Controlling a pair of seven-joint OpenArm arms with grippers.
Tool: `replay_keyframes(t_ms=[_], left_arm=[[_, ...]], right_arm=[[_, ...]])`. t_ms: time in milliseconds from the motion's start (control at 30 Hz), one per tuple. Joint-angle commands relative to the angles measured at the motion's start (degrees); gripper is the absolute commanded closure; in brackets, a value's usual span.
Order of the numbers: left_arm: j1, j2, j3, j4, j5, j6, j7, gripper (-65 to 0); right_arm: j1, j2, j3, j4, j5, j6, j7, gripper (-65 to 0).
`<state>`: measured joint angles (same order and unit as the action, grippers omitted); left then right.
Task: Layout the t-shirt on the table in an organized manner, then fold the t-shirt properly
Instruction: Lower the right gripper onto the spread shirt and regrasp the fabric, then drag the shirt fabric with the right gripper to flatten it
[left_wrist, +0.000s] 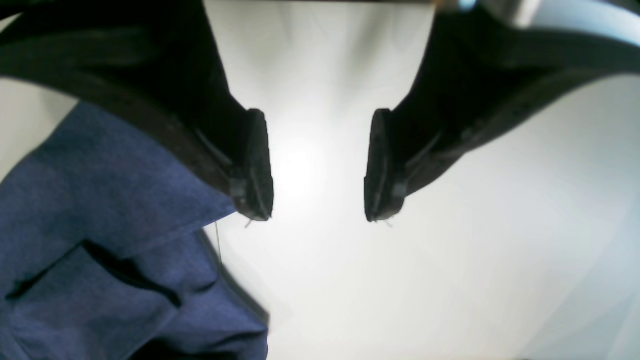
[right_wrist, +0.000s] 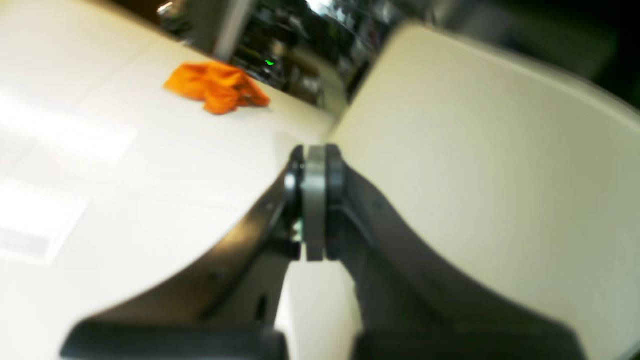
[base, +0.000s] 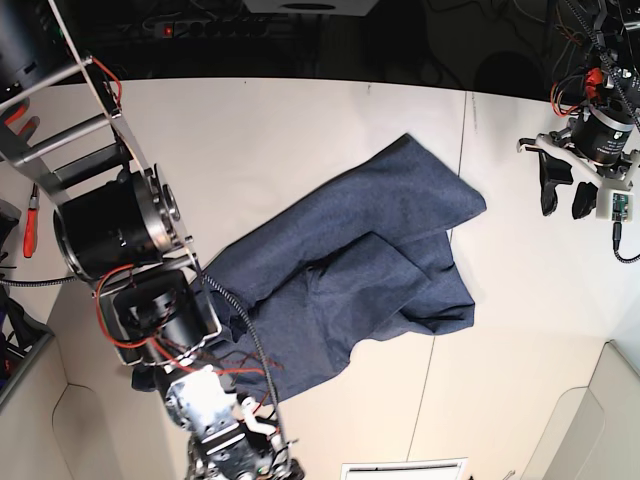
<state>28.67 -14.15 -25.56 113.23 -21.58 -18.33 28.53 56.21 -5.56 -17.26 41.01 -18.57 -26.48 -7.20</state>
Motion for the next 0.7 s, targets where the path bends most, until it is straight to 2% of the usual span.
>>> replay_keyframes(t_ms=[0,33,67,100,133,233,300,333,367,500,567,667], left_arm=[[-0.24,-0.61,-0.37,0.96,-0.50,0.07,-1.31,-33.0],[-0.24,-0.63,-0.37,0.96,-0.48,0.07,-1.31,-33.0],[-0.24,-0.61,-0.37,0.96,-0.48,0.07,-1.31,-33.0],[-0.26,-0.61,-0.37,0.96,-0.50,0.07,-1.31,-33.0],[-0.24,-0.57,-0.37,0.96,-0.50,0.07,-1.33,-33.0],[-0.24,-0.11,-0.37,0.96,-0.48,0.04,-1.31,-33.0],[-0.26,0.20,-0.37,0.96,-0.48,0.07,-1.29,-33.0],[-0.26,0.39,-0.37,0.96,-0.50,0.07,-1.31,-33.0],[-0.28,0.63,-0.37,0.96,-0.48,0.07,-1.29,-33.0],[-0.20,1.33,-0.37,0.96,-0.46,0.07,-1.18,-33.0],[-0.20,1.31,-0.37,0.96,-0.48,0.07,-0.68,-33.0],[-0.20,1.31,-0.37,0.96,-0.48,0.07,-0.09,-33.0]], right_arm=[[2.45,0.00,3.15,0.76,0.76,1.81,0.90,-3.0],[2.89,0.04,6.29,0.76,2.19,5.75,1.01,-11.3],[3.19,0.15,8.83,0.76,3.32,11.85,0.87,-16.9],[3.28,0.37,10.56,0.76,4.66,18.78,0.46,-19.6],[3.13,0.70,11.45,0.76,6.25,25.55,-0.63,-20.4],[2.25,0.98,10.88,0.76,12.26,42.66,-6.80,-20.4],[1.18,0.94,8.44,0.76,16.65,51.34,-13.05,-20.4],[0.48,0.90,6.51,0.76,18.75,53.81,-16.11,-20.4],[-0.17,0.90,4.17,0.74,20.22,55.36,-18.03,-20.4],[-3.76,0.74,-7.13,0.68,19.30,54.53,-21.38,-20.4],[-5.97,0.61,-12.35,0.66,18.29,51.74,-21.35,-20.4],[-9.84,0.57,-17.75,0.63,16.70,44.78,-21.22,-20.4]])
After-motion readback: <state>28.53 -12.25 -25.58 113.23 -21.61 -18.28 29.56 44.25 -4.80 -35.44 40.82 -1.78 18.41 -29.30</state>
